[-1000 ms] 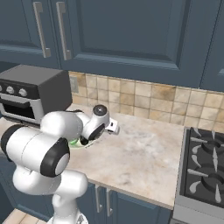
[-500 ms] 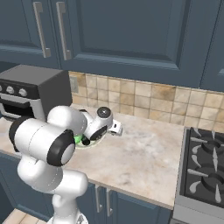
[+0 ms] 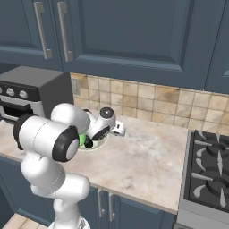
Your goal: Take the corn, mushroom, and eggplant from the freezer and place them in the bowl on the counter.
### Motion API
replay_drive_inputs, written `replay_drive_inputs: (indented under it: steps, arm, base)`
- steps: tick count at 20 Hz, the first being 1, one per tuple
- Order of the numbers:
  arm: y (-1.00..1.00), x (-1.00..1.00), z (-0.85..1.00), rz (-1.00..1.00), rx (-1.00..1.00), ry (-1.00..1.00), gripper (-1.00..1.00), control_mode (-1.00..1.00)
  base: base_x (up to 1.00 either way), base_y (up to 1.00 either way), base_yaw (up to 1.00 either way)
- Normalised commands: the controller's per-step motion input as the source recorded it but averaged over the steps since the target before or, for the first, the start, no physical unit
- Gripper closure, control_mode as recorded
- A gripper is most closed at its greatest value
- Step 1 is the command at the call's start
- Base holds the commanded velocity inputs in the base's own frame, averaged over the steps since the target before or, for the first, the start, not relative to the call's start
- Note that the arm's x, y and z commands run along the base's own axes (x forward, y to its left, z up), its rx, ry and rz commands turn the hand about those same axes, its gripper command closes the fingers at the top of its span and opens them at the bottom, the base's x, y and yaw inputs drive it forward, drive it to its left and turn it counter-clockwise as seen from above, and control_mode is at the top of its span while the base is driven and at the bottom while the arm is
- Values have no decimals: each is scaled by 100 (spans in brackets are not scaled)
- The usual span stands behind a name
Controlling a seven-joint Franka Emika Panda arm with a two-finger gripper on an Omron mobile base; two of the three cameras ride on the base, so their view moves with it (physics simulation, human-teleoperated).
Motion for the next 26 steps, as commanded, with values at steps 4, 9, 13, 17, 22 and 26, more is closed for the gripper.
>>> replay_drive_inputs:
  steps: [4,9,13,17,22,26]
  arm:
    - [0,11,-5,0,0,-8,-100,-100]
    - [-3,-1,3,0,0,-7,-100,-100]
    - [-12,-28,43,0,5,-9,-100,-100]
    - [-21,-36,69,0,7,-17,-100,-100]
    - [-4,-70,81,0,1,-12,-100,-100]
    - [0,-100,90,0,0,-2,-100,-100]
  base:
    - [0,0,0]
    - [0,0,0]
    - [0,0,0]
    - [0,0,0]
    - [0,0,0]
    - [0,0,0]
